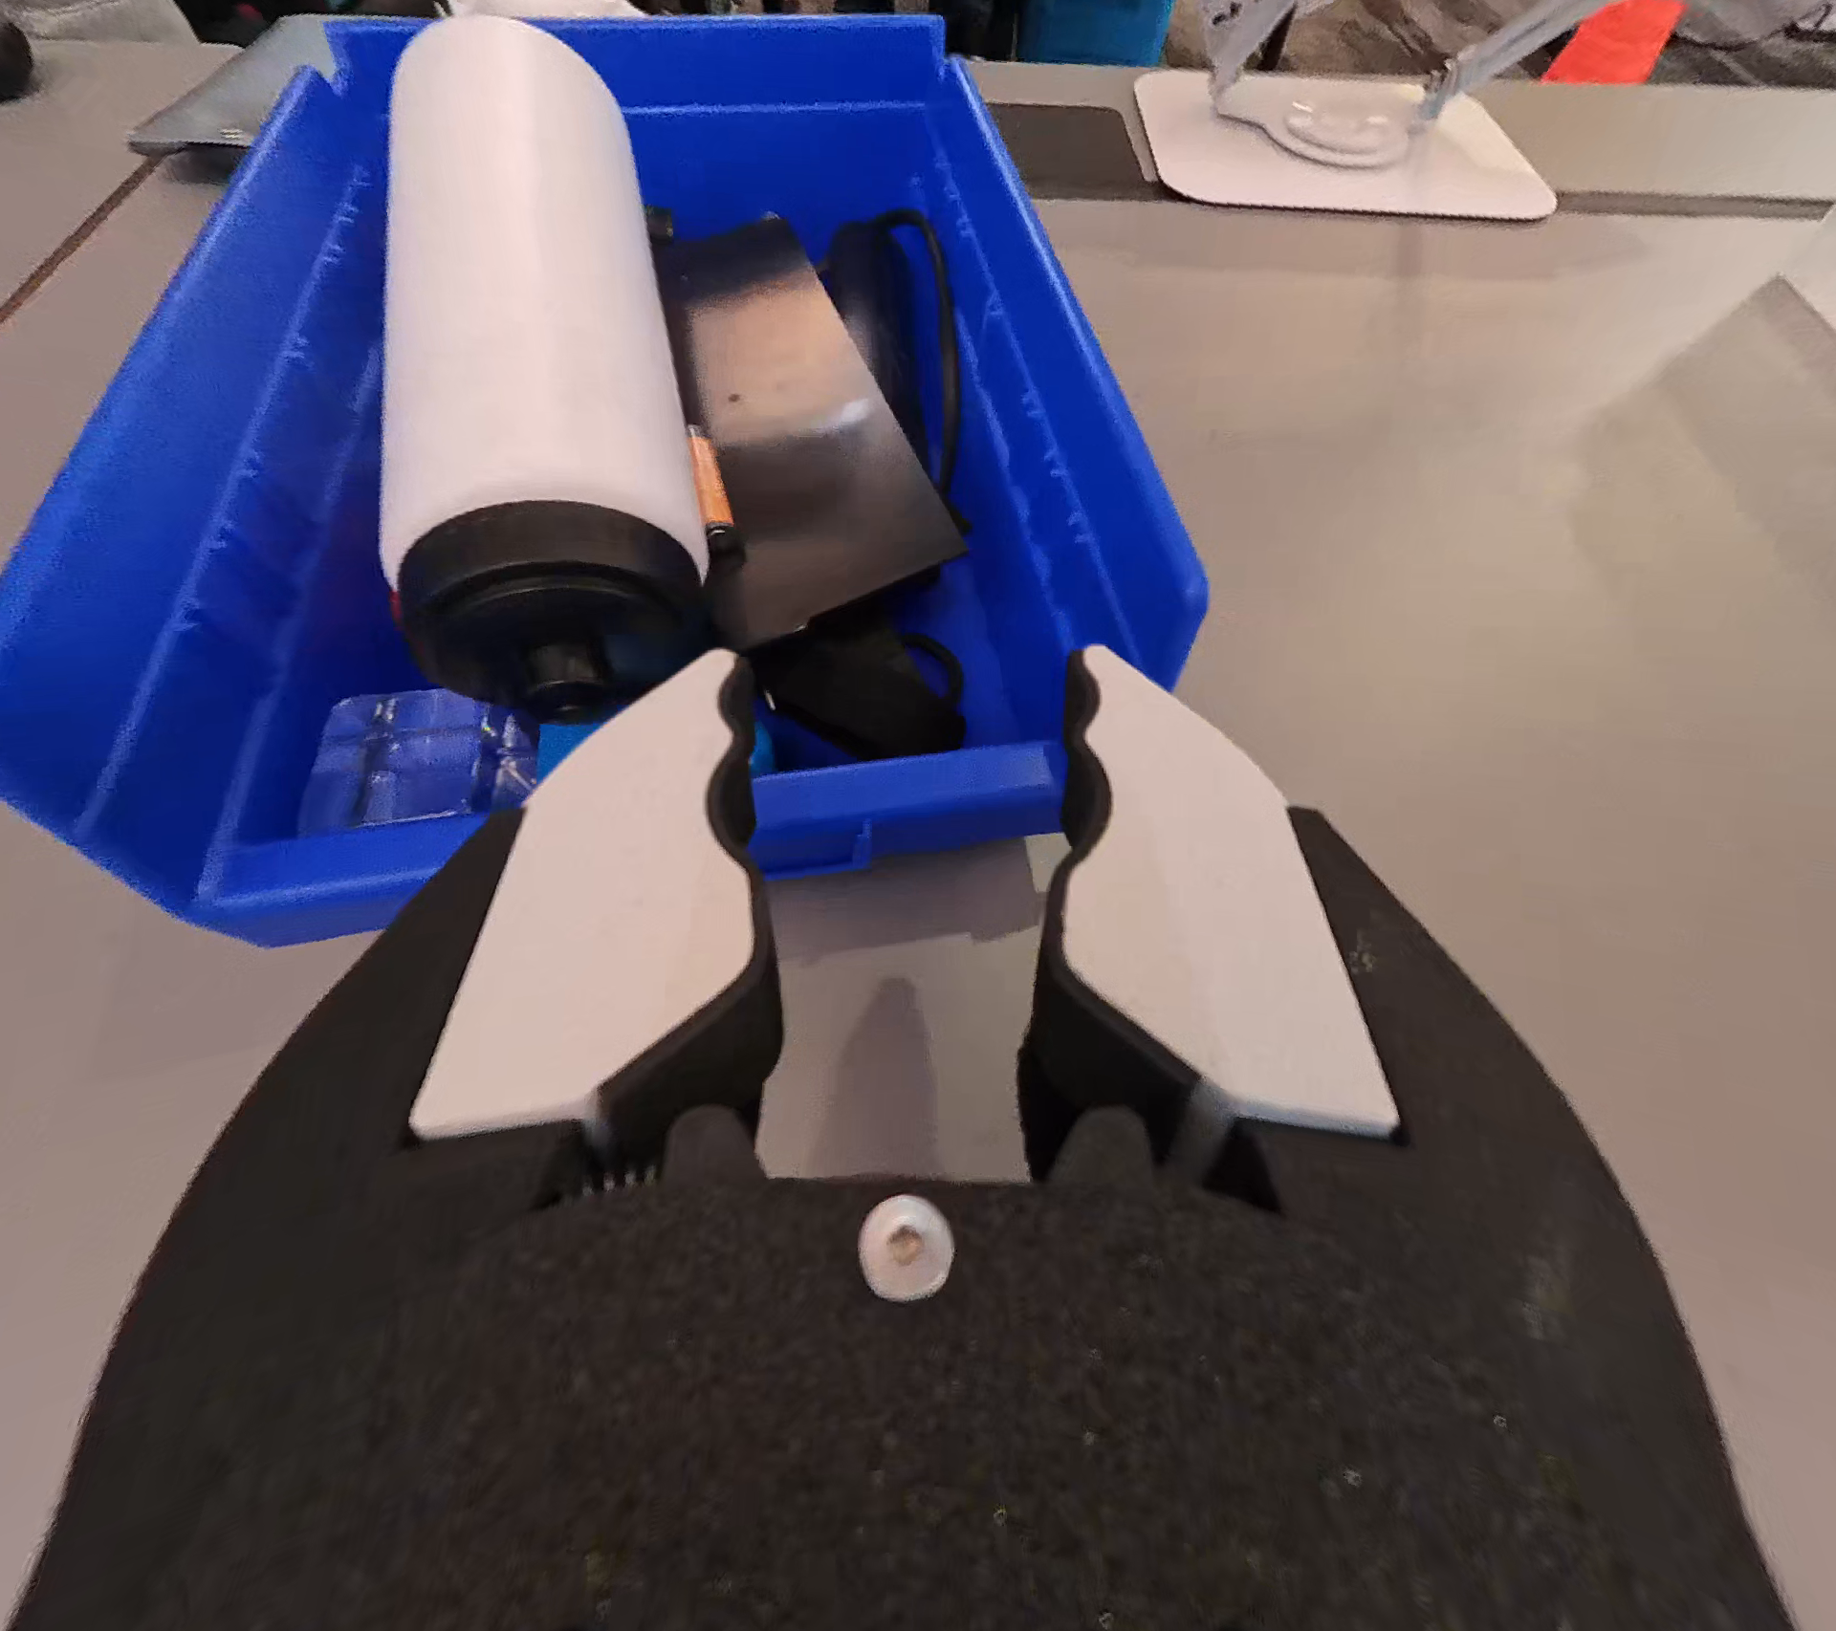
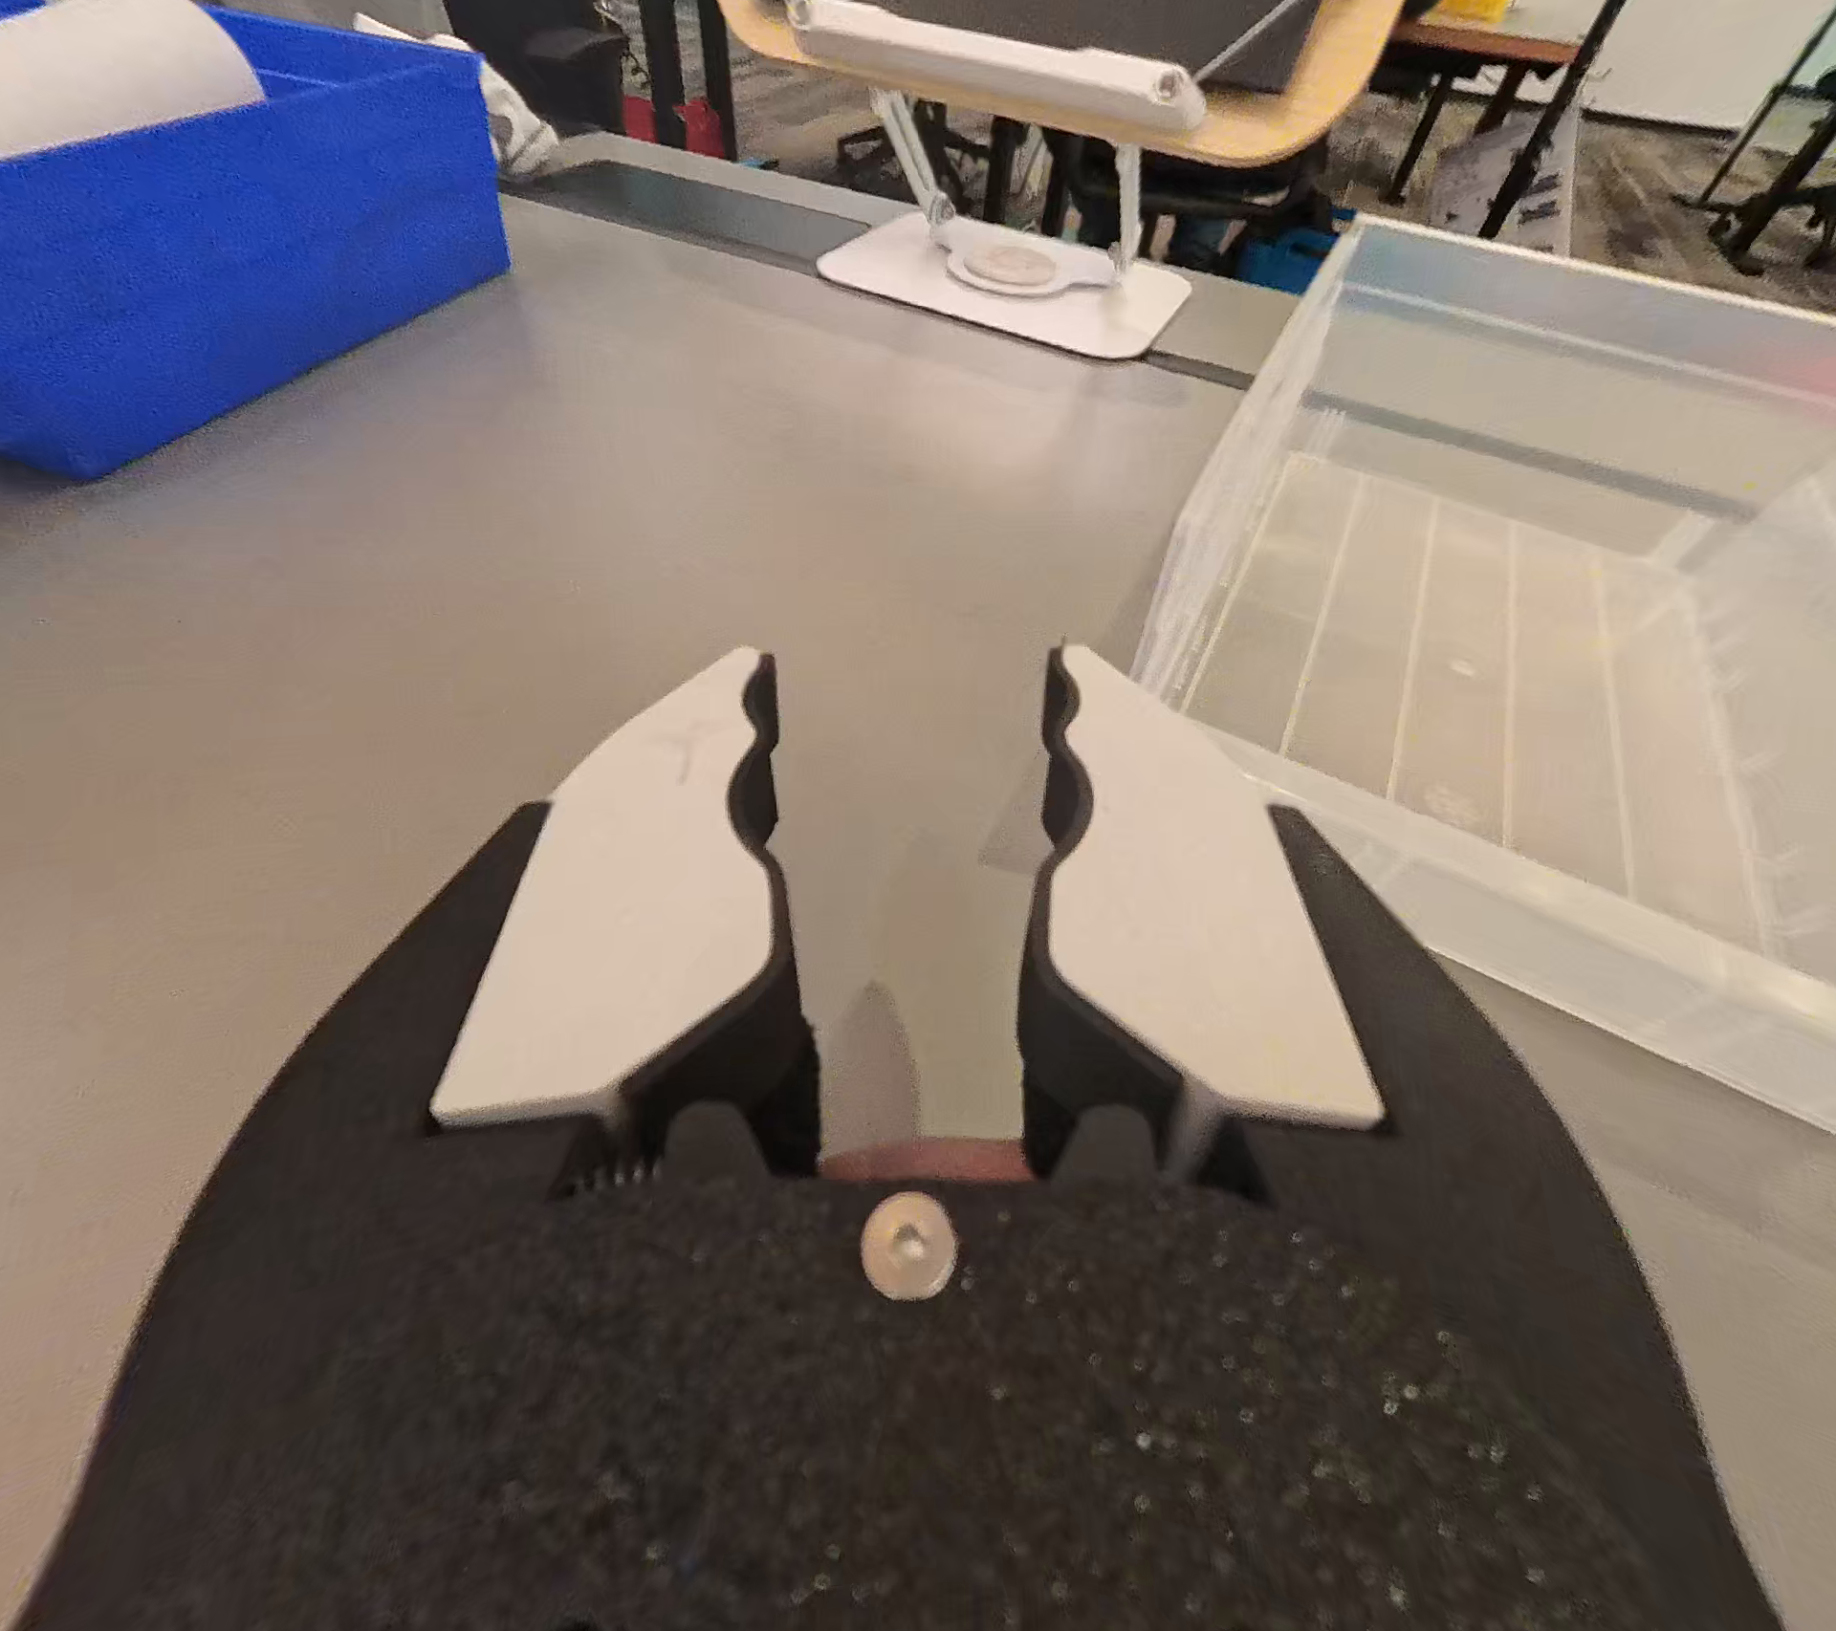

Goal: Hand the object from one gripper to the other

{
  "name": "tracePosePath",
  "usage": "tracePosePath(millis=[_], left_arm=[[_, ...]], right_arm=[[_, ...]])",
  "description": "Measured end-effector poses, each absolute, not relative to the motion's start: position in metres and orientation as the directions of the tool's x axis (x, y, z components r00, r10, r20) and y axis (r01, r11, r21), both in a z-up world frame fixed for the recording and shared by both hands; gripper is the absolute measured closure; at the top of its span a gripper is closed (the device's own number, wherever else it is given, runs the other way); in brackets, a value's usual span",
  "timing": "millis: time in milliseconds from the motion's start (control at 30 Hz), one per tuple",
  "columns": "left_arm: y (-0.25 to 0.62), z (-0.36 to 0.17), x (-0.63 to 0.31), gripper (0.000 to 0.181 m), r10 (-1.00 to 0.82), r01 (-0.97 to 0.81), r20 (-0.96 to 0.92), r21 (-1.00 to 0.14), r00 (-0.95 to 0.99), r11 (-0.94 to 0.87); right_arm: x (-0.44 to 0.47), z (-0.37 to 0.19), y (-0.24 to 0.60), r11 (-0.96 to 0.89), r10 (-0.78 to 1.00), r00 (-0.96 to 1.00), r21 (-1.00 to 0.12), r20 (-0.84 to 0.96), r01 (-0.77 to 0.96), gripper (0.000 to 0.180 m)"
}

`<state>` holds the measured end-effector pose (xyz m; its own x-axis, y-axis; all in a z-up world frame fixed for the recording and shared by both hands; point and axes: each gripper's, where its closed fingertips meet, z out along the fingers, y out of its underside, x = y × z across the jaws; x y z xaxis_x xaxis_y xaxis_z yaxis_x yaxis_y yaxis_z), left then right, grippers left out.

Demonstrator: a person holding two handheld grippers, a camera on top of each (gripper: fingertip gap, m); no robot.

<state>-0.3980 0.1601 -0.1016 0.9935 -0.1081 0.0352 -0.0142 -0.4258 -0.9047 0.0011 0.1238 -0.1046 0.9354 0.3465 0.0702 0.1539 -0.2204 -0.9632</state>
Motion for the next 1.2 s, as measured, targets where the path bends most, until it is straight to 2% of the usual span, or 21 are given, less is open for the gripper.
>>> tracePosePath(millis=[133, 233, 333, 433, 567, 600, 667, 767, 900, 1033, 1200], left_arm=[[0.161, -0.106, -0.400, 0.117, -0.112, -0.031, 0.020, -0.898, 0.993, -0.438], [0.162, -0.107, -0.415, 0.115, -0.067, 0.001, 0.036, -0.882, 0.997, -0.471], [0.178, -0.086, -0.452, 0.100, 0.028, -0.068, -0.095, -0.855, 0.995, -0.514], [0.198, -0.084, -0.483, 0.099, 0.049, -0.093, -0.176, -0.715, 0.983, -0.693], [0.230, -0.113, -0.478, 0.104, -0.006, -0.003, 0.006, -0.478, 1.000, -0.879], [0.238, -0.118, -0.475, 0.098, -0.007, 0.018, 0.053, -0.453, 0.999, -0.891], [0.250, -0.130, -0.480, 0.101, 0.017, 0.038, 0.055, -0.407, 0.998, -0.913], [0.251, -0.156, -0.475, 0.081, 0.013, 0.055, 0.136, -0.312, 0.991, -0.949], [0.252, -0.154, -0.472, 0.085, 0.000, 0.085, 0.229, -0.361, 0.973, -0.929], [0.247, -0.122, -0.471, 0.085, -0.047, 0.097, 0.274, -0.489, 0.960, -0.867], [0.229, -0.070, -0.427, 0.085, -0.280, 0.135, 0.566, -0.581, 0.775, -0.802]], right_arm=[[-0.004, -0.121, 0.124, -0.279, 0.364, 0.929, -0.943, 0.070, 0.181, 0.130], [-0.013, -0.123, 0.122, -0.250, 0.376, 0.910, -0.927, 0.175, 0.281, 0.136], [-0.018, -0.124, 0.121, -0.218, 0.372, 0.887, -0.904, 0.273, 0.369, 0.138], [-0.025, -0.129, 0.120, -0.225, 0.391, 0.876, -0.894, 0.281, 0.388, 0.137], [-0.028, -0.133, 0.118, -0.248, 0.412, 0.876, -0.894, 0.250, 0.372, 0.137], [-0.026, -0.134, 0.118, -0.255, 0.410, 0.877, -0.891, 0.251, 0.375, 0.137], [-0.022, -0.135, 0.118, -0.265, 0.403, 0.881, -0.890, 0.248, 0.372, 0.137], [-0.017, -0.137, 0.116, -0.288, 0.400, 0.890, -0.892, 0.219, 0.348, 0.137], [-0.015, -0.138, 0.116, -0.302, 0.398, 0.895, -0.892, 0.203, 0.337, 0.137], [-0.017, -0.139, 0.116, -0.300, 0.402, 0.891, -0.889, 0.210, 0.345, 0.138], [-0.020, -0.138, 0.116, -0.285, 0.414, 0.881, -0.886, 0.230, 0.365, 0.137]])
